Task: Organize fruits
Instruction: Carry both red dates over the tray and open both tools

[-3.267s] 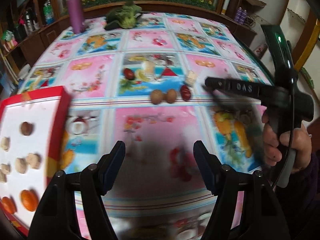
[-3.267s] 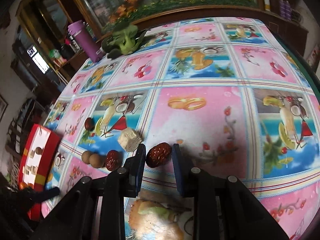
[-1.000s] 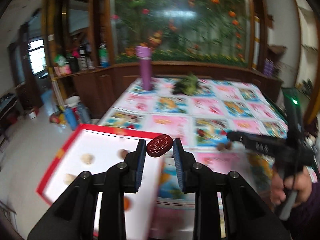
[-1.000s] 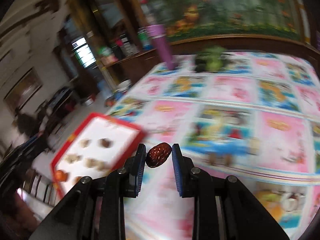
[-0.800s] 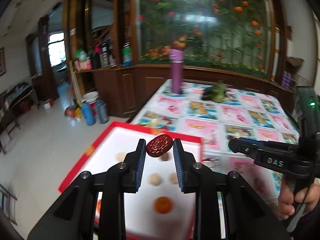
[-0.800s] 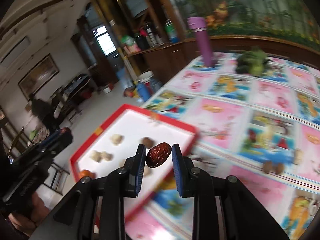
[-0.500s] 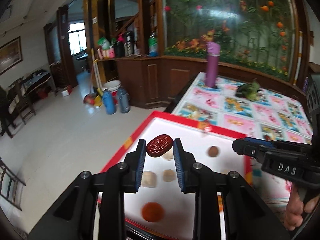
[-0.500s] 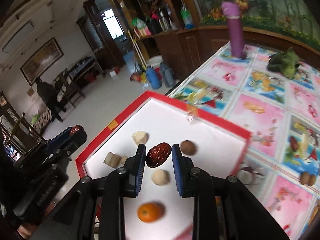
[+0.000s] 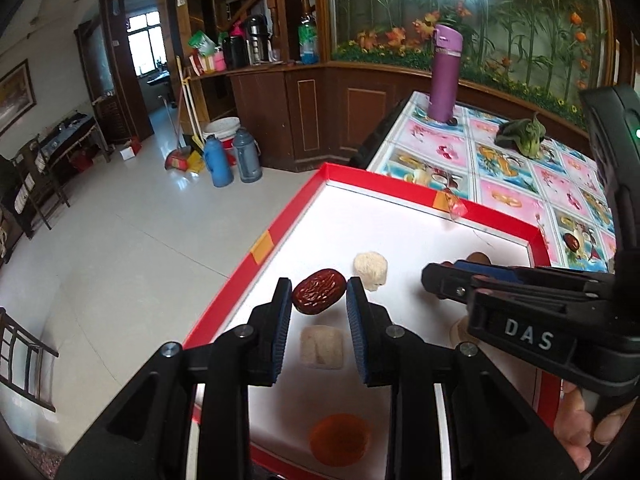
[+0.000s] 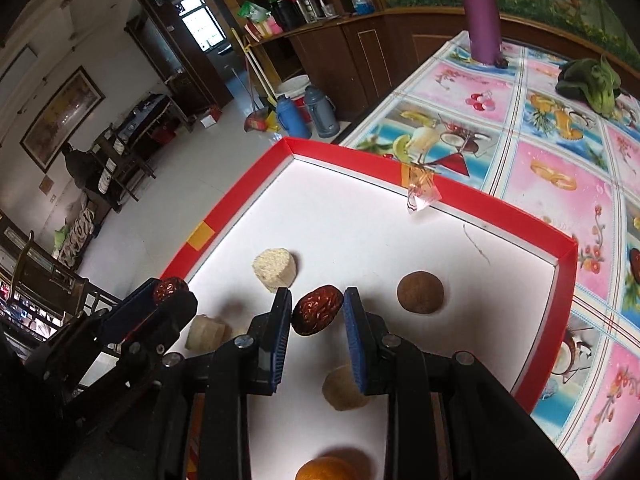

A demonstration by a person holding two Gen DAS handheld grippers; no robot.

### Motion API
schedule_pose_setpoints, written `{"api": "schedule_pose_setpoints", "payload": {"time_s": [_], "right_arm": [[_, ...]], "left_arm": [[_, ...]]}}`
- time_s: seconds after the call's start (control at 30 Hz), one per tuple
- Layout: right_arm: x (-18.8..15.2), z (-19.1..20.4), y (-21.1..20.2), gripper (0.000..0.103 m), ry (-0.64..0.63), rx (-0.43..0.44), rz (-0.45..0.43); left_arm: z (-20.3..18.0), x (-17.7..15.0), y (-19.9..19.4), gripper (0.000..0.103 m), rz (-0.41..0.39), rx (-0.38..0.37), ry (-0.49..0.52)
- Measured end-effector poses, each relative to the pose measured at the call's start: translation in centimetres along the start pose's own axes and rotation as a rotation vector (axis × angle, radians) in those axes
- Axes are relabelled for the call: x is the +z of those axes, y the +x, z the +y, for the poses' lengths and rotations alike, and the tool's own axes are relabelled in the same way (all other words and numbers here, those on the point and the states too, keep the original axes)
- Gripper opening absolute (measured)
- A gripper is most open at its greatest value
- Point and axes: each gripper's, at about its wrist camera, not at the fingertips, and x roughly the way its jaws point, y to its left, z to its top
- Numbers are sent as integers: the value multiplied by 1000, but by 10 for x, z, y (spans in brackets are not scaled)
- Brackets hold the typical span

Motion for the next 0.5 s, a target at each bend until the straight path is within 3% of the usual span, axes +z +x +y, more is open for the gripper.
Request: {"api": "schedule_pose_setpoints", "payload": {"time_s": [0.5], "right_arm": [[-4, 1, 11, 25, -4, -35, 33]], "left_arm": [[0, -4, 22, 30, 61, -2, -7]]}}
